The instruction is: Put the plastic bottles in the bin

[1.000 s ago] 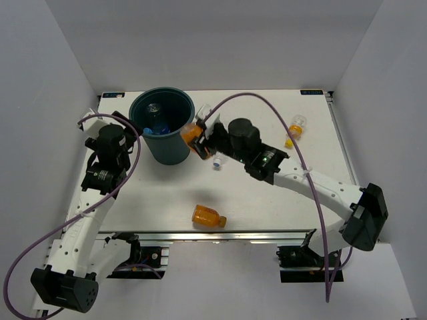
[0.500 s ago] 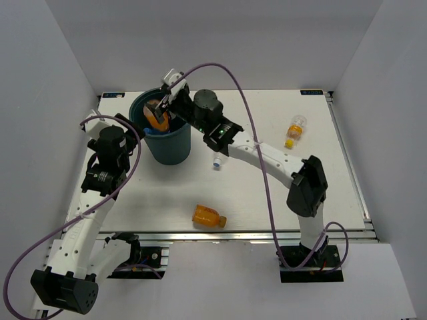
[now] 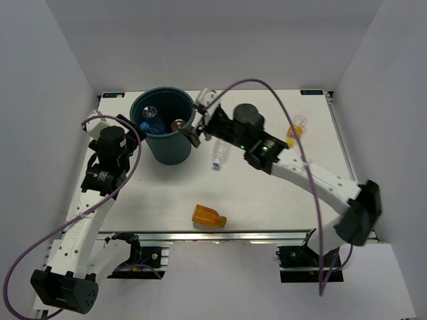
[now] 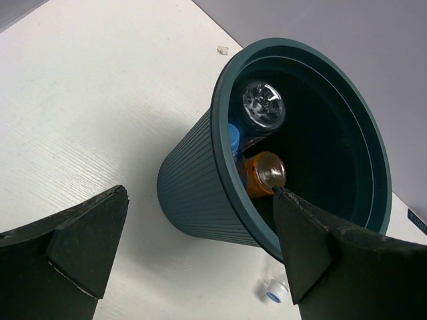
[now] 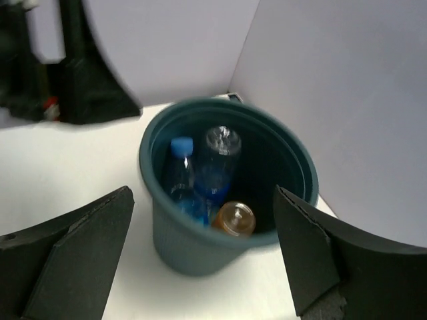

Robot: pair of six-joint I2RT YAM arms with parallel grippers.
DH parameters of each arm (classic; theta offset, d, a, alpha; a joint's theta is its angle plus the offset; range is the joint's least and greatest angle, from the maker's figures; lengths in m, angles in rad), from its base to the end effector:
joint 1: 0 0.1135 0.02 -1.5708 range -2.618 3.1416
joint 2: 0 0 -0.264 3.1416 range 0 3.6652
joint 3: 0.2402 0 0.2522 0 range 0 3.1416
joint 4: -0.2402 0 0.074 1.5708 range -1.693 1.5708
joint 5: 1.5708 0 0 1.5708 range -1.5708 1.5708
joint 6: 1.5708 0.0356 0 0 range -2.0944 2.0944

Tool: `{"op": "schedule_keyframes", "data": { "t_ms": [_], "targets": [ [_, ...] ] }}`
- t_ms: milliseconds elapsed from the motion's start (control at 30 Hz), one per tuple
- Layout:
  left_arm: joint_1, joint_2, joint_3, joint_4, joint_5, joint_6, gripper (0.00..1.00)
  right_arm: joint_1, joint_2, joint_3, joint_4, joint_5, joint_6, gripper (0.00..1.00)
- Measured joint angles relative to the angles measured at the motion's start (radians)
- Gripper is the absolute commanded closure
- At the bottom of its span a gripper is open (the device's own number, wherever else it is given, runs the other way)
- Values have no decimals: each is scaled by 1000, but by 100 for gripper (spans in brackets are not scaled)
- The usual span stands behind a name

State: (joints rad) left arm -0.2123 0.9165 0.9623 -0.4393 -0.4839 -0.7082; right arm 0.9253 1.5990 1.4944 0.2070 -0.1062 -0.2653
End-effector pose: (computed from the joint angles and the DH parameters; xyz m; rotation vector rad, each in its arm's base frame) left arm 0.1978 -0.0257 0.3537 -0.7674 1.7596 -0.1429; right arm 0.2293 0.3107 0.4227 -0.9120 1.1895 0.6125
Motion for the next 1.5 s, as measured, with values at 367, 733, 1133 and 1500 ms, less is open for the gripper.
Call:
{"op": "schedule_keyframes", "data": {
  "t_ms": [367,733,1133,1500],
  "targets": [
    [-2,26,13,10,198,-15,2,-55,-480,-488,-65,96,82,11],
    [-423,137,-115,-103,630,48,2,-393,-605,-688,-115,-27,253,11],
    [-474,201,-120,-454,676,-270,2,-408,-622,-691,-130,7,290,11],
    [-584,340,-110,-499,605,-566,2,-409,-679,-719,-126,95,296,10]
  ]
}}
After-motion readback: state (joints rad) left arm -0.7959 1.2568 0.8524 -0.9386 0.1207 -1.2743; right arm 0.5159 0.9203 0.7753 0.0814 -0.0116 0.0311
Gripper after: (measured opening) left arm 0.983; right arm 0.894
